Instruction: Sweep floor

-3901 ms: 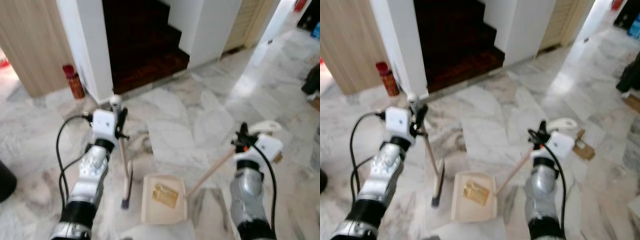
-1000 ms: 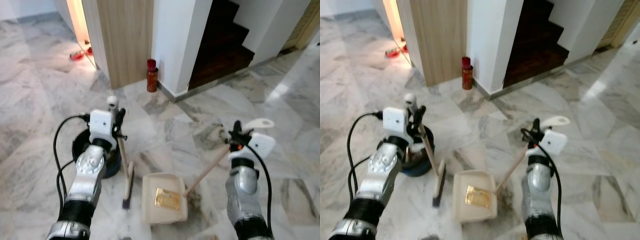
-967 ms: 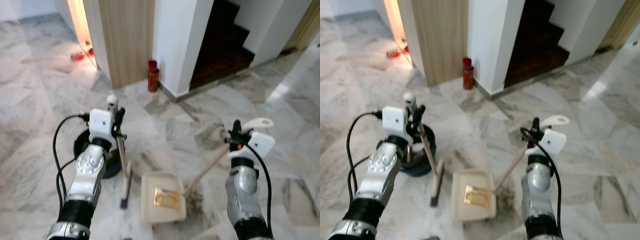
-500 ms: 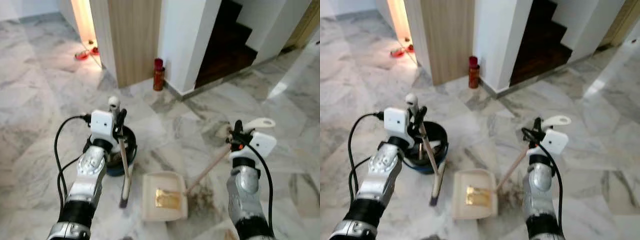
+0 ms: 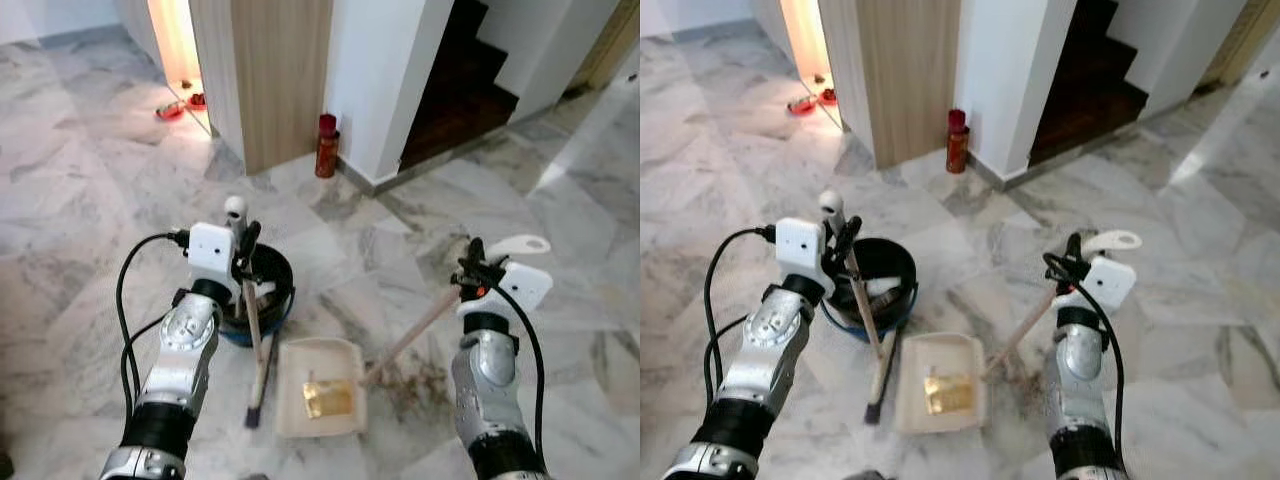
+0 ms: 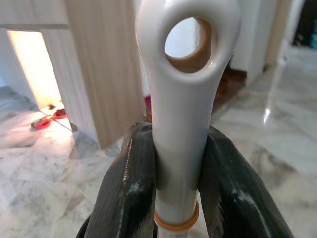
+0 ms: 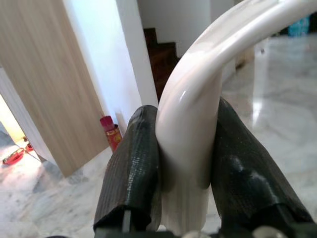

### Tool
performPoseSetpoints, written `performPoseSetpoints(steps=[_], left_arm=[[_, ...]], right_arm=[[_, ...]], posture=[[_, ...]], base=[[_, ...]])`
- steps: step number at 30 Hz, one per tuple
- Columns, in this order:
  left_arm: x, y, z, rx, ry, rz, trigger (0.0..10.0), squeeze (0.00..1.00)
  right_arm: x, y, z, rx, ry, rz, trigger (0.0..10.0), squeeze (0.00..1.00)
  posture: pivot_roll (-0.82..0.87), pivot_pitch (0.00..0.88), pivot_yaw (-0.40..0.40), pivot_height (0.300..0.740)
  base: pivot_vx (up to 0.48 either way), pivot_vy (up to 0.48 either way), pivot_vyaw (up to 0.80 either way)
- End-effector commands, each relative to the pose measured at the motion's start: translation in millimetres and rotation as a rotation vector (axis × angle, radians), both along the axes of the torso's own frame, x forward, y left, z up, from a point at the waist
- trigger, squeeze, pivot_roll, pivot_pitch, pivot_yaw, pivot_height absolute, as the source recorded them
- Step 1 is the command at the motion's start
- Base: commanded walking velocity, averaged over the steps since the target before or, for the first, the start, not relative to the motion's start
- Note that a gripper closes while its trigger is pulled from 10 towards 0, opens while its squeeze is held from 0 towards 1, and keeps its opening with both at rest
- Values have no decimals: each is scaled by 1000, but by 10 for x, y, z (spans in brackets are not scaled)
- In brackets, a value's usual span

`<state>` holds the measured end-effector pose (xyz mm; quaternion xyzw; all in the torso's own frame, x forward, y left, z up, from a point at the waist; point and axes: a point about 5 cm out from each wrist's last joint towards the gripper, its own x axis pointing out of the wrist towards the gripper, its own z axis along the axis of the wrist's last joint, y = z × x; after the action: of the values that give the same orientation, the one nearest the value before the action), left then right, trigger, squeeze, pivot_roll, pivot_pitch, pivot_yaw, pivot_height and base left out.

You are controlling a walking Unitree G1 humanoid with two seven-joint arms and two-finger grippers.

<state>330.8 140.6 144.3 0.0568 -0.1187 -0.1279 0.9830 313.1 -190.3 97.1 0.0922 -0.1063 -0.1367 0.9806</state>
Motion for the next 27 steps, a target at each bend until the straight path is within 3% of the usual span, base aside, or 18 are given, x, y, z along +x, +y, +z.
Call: performPoseSetpoints(steps=[1,14,27], left_arm=[[-11,-14,132,-6,-56,-18,10000,0],[-66,35,98,-8,-31,-41,10000,0],[-84,55,93,-7,-24,-34,10000,0]], right_arm=[[18,-57,87,-4,-39,-20,10000,0],[23,-65,92,-5,-40,-18,10000,0],[28,-69,94,-3,-40,-19,10000,0]], posture=[[209,89,-62,740],[214,98,-68,740],[215,97,-69,740]], base=[[0,259,0],[0,77,0],[0,426,0]])
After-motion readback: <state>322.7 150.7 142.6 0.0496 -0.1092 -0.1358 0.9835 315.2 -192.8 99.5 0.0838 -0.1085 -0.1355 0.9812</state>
